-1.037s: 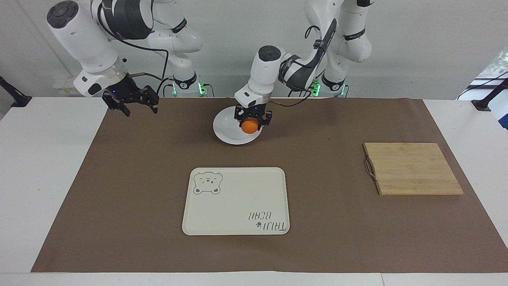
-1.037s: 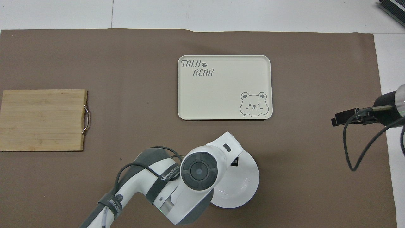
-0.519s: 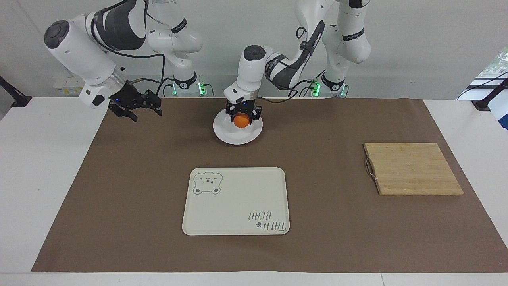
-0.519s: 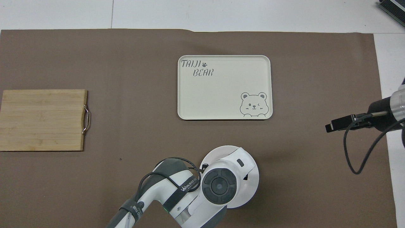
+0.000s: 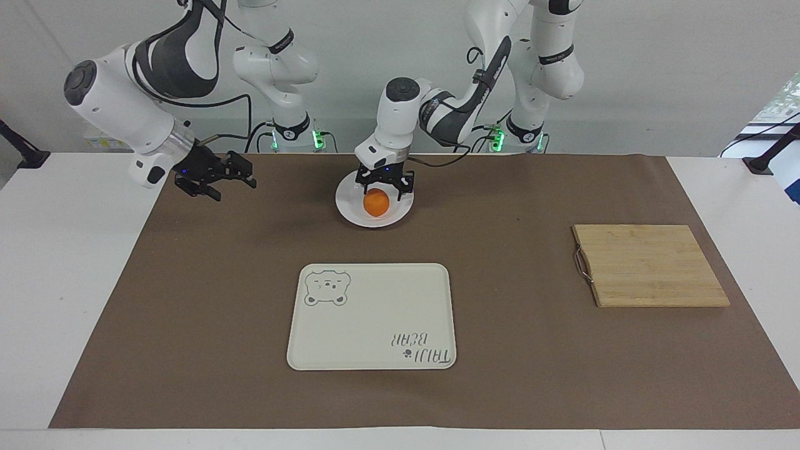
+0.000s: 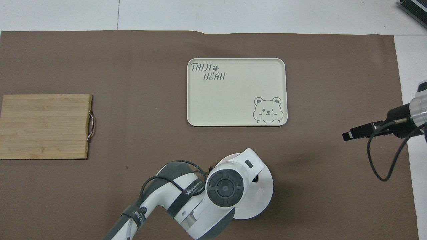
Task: Place orange and plate with both arms
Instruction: 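Withdraw the left gripper while the right gripper reaches toward the plate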
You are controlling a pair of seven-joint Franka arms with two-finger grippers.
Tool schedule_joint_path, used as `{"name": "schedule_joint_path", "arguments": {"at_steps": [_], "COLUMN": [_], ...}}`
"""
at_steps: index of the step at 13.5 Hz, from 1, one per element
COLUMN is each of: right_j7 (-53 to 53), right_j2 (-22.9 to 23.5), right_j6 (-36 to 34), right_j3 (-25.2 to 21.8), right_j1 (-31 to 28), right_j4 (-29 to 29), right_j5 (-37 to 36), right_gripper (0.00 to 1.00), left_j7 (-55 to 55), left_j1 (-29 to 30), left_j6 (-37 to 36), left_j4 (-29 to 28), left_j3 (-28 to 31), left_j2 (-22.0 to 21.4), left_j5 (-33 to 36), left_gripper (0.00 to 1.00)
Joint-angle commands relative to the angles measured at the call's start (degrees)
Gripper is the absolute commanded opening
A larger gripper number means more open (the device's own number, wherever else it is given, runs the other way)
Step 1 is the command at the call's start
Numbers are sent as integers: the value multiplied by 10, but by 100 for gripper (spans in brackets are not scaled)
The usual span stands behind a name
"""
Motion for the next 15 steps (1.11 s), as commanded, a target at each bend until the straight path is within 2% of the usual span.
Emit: {"name": "schedule_joint_path", "arguments": {"at_steps": [1, 4, 8, 10, 15], "right_j7": [-14, -15, -6, -7, -12], "right_j2": [-4, 2, 1, 0, -8], "right_j6": [9, 11, 45, 49, 71], "right_j3": [5, 5, 6, 8, 10], "right_j1": [-4, -1, 18, 18, 40], "right_j4": [-13, -31, -72, -103, -188], "right_j5": [18, 44, 82, 110, 173], "right_gripper": [100, 100, 100, 100, 100], "left_j7": [14, 57, 234, 314, 419], "left_j1": [42, 122, 269, 344, 467], "left_j6": [-60, -109, -190, -213, -203], "left_j4": [15, 46, 47, 48, 79], "left_j3": [4, 4, 4, 4, 4], "left_j2": [-37, -59, -131, -150, -134], "left_j5": [3, 65, 67, 67, 67], "left_gripper": [100, 100, 100, 100, 100]}}
